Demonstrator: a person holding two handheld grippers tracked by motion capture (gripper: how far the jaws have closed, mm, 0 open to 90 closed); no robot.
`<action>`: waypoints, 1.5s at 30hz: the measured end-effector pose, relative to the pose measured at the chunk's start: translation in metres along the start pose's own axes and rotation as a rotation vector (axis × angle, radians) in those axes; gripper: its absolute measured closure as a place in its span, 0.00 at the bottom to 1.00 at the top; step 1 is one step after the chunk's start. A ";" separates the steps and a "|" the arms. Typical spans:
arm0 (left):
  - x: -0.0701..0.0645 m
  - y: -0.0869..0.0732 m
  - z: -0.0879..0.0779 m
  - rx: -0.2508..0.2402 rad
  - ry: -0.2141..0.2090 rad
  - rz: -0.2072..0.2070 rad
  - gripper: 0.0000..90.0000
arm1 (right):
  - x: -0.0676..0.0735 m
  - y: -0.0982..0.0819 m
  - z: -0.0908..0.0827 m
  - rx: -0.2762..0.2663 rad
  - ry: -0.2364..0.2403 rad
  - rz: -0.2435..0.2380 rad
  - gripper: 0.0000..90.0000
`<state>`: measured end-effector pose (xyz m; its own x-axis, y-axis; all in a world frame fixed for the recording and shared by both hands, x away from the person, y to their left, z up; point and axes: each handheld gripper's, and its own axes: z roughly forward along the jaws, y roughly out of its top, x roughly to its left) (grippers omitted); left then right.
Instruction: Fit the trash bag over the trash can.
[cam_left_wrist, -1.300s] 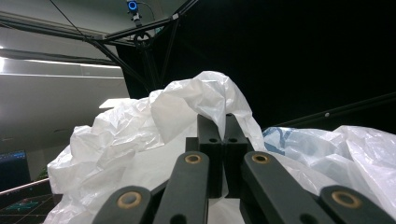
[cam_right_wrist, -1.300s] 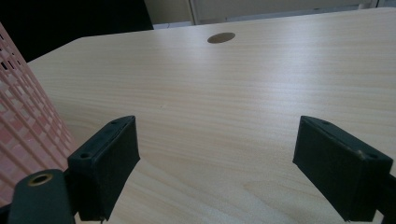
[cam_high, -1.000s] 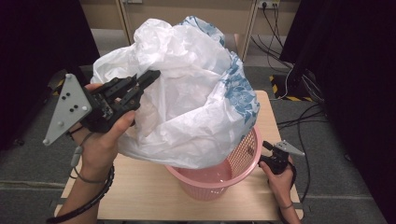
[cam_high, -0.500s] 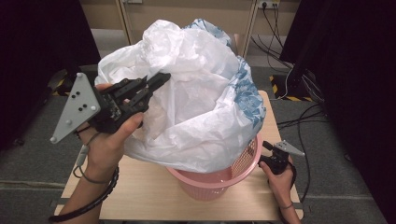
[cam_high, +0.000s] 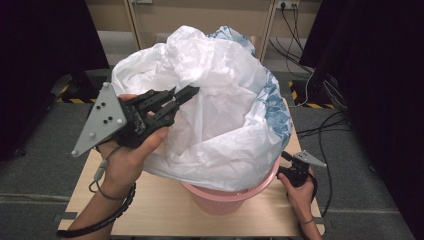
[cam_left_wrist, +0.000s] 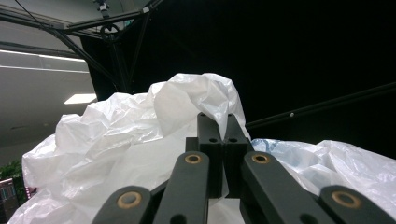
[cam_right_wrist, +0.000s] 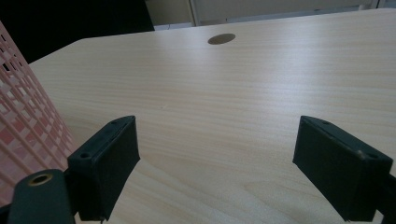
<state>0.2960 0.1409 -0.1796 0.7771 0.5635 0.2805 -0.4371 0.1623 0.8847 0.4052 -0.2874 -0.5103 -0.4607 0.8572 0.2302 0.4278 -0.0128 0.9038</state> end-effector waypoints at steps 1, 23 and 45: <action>-0.001 0.000 0.001 0.005 -0.001 0.001 1.00 | 0.000 0.000 0.000 0.000 0.000 0.001 0.16; -0.020 -0.015 0.017 0.044 -0.056 -0.023 1.00 | 0.000 0.000 0.000 -0.001 0.001 0.001 0.16; -0.035 -0.038 0.026 0.130 -0.120 -0.031 1.00 | 0.000 0.000 0.000 -0.003 0.002 -0.001 0.16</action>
<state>0.2973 0.0943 -0.2130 0.8414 0.4575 0.2877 -0.3556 0.0677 0.9322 0.4050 -0.2873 -0.5104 -0.4627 0.8561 0.2301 0.4251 -0.0136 0.9051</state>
